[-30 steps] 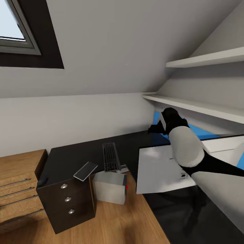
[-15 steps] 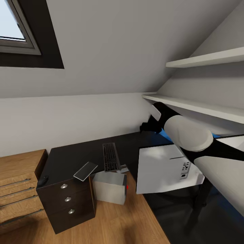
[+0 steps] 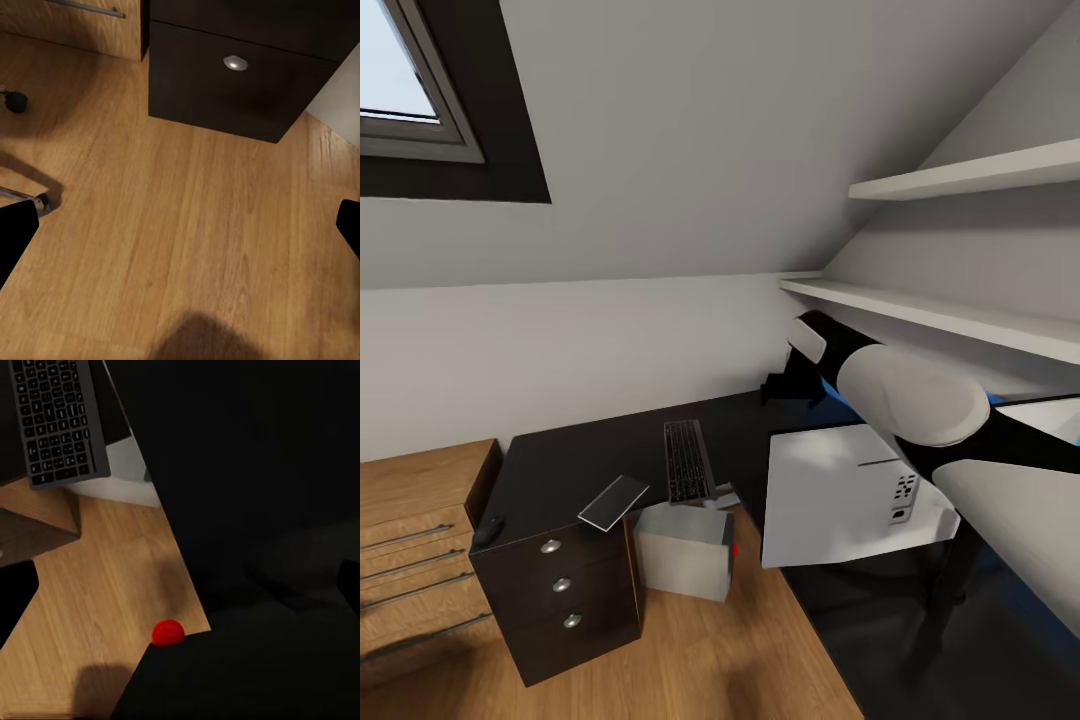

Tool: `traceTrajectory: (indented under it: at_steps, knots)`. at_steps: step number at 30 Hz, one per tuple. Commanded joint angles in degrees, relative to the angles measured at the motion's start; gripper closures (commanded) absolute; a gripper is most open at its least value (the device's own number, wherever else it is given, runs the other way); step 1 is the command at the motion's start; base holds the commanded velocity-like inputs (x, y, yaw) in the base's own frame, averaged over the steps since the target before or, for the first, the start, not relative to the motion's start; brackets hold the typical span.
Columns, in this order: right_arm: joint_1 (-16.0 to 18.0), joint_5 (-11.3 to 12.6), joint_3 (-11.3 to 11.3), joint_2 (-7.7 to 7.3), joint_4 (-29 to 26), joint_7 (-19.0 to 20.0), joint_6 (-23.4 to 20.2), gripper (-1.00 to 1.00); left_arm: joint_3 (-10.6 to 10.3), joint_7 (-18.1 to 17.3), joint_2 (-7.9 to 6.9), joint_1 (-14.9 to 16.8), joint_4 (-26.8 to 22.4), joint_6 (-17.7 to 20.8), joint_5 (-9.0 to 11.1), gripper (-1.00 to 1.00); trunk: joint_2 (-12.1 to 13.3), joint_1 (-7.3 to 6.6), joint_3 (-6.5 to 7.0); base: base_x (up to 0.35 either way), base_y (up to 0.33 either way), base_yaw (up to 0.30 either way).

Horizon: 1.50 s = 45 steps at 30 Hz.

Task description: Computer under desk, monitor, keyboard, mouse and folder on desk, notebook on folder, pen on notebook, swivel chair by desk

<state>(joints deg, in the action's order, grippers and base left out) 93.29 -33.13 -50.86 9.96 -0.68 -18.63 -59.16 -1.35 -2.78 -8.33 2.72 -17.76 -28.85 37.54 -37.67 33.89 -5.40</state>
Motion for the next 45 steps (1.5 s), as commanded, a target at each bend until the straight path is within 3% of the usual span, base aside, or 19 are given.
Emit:
traceTrajectory:
  at_steps: [1, 45]
  knots:
    - [0.05, -0.19, -0.48, 0.04, 0.04, -0.35, -0.17, -1.00, -0.15, -0.29, -0.02, 0.04, 0.05, -0.17, 0.57, -1.00, -0.09, 0.02, -0.11, -0.005, 0.000, 0.000]
    - [-0.30, -0.18, -0.38, 0.04, 0.57, -0.20, -0.03, -1.00, -0.16, -0.29, -0.02, 0.06, 0.01, -0.24, 0.40, -1.00, -0.09, 0.02, -0.11, -0.141, -0.029, 0.000]
